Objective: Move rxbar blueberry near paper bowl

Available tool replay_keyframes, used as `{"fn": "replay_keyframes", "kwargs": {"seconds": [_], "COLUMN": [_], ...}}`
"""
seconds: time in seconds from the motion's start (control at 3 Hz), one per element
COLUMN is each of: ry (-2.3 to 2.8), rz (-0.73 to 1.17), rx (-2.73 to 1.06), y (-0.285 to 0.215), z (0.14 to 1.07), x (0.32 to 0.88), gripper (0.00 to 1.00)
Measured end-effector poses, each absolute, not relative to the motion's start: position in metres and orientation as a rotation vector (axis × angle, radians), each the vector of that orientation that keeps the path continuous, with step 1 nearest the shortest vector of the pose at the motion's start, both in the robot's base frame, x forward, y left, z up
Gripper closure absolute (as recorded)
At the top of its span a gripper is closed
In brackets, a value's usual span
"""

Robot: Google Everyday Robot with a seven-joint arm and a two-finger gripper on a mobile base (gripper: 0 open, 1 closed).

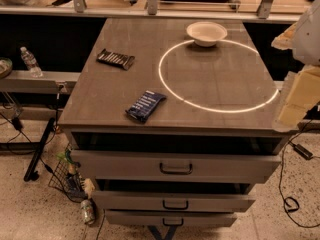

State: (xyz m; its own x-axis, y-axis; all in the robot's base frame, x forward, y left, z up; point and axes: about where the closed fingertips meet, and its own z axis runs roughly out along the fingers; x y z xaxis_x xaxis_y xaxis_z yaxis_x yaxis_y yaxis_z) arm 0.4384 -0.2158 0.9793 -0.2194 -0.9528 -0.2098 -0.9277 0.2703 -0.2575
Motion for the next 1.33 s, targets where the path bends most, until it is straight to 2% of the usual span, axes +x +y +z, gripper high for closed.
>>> {"fn": "replay_keyframes", "kwargs": {"seconds": [0.67,1.33], "ry": [2.181,2.047], "rz": [-0.066,0.058], "rx": [-1.740,-1.802], "y": [-0.201,-0.118], "z": [0.966,0.897], "x": [0.452,0.502], "gripper": [0.00,0.00]}}
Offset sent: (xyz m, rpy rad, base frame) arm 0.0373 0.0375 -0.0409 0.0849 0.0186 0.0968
